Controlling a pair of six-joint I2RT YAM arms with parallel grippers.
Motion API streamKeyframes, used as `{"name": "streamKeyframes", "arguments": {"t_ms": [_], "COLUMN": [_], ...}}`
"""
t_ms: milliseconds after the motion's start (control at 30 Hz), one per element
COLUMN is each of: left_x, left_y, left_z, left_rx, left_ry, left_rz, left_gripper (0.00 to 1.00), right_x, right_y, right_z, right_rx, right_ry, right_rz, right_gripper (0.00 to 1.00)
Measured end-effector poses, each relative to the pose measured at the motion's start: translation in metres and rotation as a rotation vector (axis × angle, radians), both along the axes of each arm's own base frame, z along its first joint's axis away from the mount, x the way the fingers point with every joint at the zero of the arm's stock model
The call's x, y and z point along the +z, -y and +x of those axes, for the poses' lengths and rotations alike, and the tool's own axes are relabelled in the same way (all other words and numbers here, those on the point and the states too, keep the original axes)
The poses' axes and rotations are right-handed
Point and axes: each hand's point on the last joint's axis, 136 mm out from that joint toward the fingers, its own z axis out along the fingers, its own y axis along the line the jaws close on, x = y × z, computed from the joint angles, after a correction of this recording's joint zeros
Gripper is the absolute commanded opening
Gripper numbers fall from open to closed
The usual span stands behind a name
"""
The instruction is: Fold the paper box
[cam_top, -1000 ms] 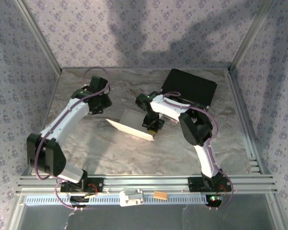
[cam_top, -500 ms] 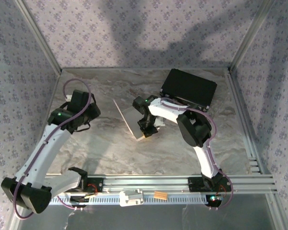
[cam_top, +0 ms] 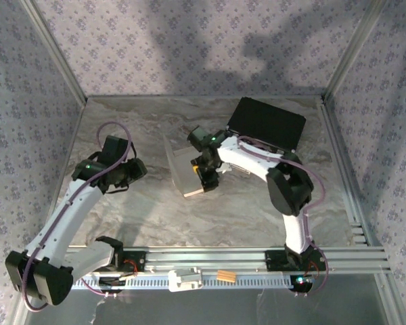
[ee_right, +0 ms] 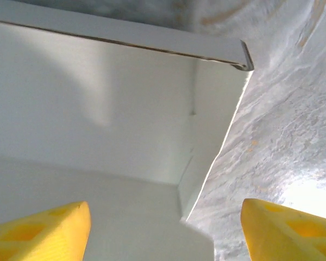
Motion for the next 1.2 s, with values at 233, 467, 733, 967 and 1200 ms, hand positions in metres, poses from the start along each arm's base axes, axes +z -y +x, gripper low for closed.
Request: {"name": "streamKeyframes", "arguments": {"t_ms": [233,467,733,967,1200], "left_x": [0.010,0.062,0.053,0.040,0.046], "left_y": [0.002,-0.011,-0.017,-0.018,-0.020], "left_z": [0.001,-0.031,-0.046,-0.057,-0.064], "left_rx": [0.006,0.026,0.034,0.028,0.011], "left_ry": [0.036,0.236,0.198,0.157,0.187], "left_rz": [-0.030,-0.111,-0.101,-0.099,-0.101], "left_gripper": [0.45,0.44,0.43,0.42,0.42], "right_x": [0.142,0.182,0.095,0.094,0.100], "right_y": [-0.010,-0.092,-0.108,-0.114,-0.114], "right_z": [0.052,0.018,0.010,0.012,0.032], "right_rx": [0.472,1.074,1.291,1.285,1.013], "right_ry": [0.552,0.755,0.575,0.584,0.612], "right_rz": [0.036,0.093,0.048,0.030,-0.035], "right_gripper": [0.80,0.71,0.60,0.03,0.00]}}
